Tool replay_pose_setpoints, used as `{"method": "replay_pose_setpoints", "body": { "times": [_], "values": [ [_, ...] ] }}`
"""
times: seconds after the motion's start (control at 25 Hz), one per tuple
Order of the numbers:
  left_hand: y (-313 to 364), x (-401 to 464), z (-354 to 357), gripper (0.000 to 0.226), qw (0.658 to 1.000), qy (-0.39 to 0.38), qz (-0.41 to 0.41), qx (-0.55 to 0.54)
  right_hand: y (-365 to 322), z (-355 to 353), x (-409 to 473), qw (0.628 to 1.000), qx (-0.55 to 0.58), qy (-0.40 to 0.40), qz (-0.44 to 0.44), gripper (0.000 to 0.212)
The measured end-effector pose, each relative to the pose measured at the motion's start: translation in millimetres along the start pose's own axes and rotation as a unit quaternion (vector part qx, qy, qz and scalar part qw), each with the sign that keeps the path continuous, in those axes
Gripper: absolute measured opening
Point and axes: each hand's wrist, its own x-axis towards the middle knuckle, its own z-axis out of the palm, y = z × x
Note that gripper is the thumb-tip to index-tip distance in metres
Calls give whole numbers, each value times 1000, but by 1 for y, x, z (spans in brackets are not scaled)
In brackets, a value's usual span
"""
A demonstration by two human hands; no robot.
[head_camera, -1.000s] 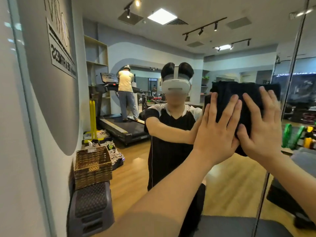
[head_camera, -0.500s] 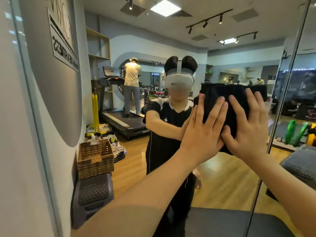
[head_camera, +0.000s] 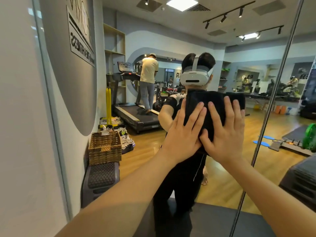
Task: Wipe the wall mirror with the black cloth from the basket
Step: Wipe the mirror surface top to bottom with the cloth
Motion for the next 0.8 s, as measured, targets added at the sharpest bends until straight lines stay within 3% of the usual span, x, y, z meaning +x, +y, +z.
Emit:
{"method": "replay_pose_setpoints", "body": {
  "times": [0.28, 0.52, 0.8],
  "values": [
    [-43, -46, 4, 69, 1000, -13, 16, 7, -53, 32, -22, 1000, -16, -10, 14, 72],
    [-115, -83, 1, 72, 998, -68, 15, -4, -124, 71, -15, 1000, -12, -7, 12, 73],
    [-194, -116, -10, 70, 999, -40, 22, -8, -199, 111, 0, 1000, -9, 3, 12, 74]
  ]
}}
